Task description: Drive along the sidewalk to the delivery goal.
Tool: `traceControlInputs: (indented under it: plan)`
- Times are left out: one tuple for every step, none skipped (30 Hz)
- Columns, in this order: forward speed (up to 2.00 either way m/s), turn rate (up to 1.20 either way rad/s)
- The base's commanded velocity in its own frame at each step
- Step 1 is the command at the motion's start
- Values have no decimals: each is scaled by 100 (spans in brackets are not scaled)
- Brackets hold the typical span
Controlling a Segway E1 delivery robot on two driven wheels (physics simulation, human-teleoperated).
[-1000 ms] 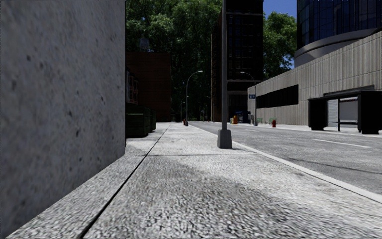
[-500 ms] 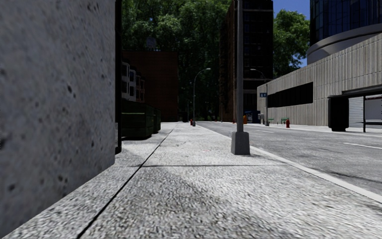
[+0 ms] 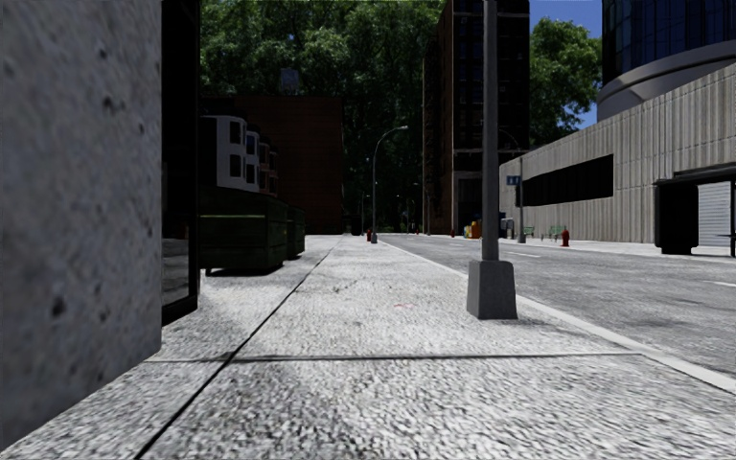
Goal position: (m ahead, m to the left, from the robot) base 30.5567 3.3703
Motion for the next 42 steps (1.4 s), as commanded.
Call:
traceControlInputs:
  plan:
    - [200, 67]
    - [200, 81]
    - [200, 83]
    - [200, 37]
    - [200, 37]
    - [200, 1]
    - [200, 0]
    - [200, 0]
    - [200, 0]
    - [200, 0]
    - [200, 0]
    - [200, 0]
    - [200, 0]
    - [200, 0]
    - [200, 0]
    - [200, 0]
    - [200, 0]
    - [200, 0]
    - [200, 0]
    - [200, 0]
    - [200, 0]
    - [200, 0]
    - [200, 0]
    - [200, 0]
    - [200, 0]
    - [200, 0]
    - [200, 0]
    - [200, 0]
    - [200, 0]
    - [200, 0]
    - [200, 0]
    - [200, 0]
    - [200, 0]
    - [200, 0]
    - [200, 0]
    - [200, 0]
    - [200, 0]
    - [200, 0]
    - [200, 0]
    - [200, 0]
    - [200, 0]
    - [200, 0]
